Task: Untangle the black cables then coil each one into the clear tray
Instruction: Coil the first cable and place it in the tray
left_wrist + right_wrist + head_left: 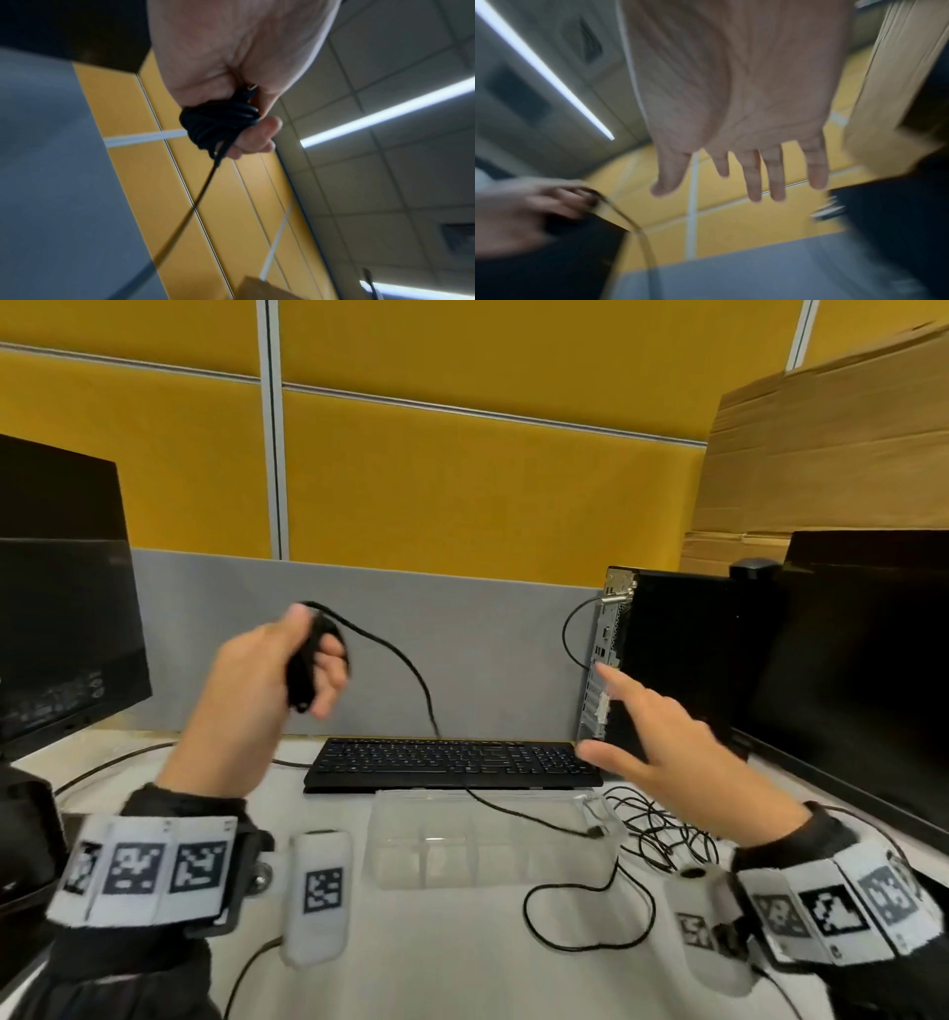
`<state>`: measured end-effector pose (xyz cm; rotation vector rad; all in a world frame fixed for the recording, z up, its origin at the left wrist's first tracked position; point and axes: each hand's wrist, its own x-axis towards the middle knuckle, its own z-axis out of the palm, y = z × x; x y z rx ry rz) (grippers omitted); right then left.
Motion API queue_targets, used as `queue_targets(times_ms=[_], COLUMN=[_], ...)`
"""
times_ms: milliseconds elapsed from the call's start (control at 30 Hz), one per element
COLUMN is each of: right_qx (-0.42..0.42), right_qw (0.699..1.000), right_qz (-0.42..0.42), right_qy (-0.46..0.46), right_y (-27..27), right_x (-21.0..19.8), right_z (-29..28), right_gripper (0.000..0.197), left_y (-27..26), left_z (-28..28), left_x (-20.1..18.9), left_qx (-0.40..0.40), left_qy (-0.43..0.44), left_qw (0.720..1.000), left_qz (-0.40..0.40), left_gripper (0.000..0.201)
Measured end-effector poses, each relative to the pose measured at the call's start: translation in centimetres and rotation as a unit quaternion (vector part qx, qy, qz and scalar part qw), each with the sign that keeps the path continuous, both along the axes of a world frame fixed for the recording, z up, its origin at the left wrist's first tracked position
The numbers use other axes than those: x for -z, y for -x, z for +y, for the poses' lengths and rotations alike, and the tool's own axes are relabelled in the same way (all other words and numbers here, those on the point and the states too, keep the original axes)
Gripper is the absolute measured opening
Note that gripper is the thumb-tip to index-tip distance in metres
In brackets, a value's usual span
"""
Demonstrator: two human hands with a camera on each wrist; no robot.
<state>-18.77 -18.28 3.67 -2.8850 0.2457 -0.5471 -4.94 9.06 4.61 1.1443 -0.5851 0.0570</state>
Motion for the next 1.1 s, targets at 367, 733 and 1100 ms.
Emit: queue_targets(times_ms=[367, 733, 1100], right_qx=[-0.306, -0.275, -0.244], right_qw=[0.854, 0.913, 0.969], right_qz=[-0.289, -0.241, -0.040], right_qy=[-0.307, -0.180, -0.021], right_y=[-5.1, -5.7, -2.6], right_x=[0.6, 0.8, 0.4], right_z=[9.6, 9.4, 10.0], right_gripper=[0.012, 0.019, 0.025], left_y=[4.8, 5.0, 2.2], left_z=[-3.3, -3.7, -3.7], left_x=[-0.6, -0.7, 0.4], left_qx=[0.154, 0.222, -0.037], left_qy=[-0.074, 0.134, 0.074], left_qw=[0.985, 0.965, 0.991], left_qz=[-0.029, 0.041, -0.108], left_gripper=[0.046, 0.052, 0.028])
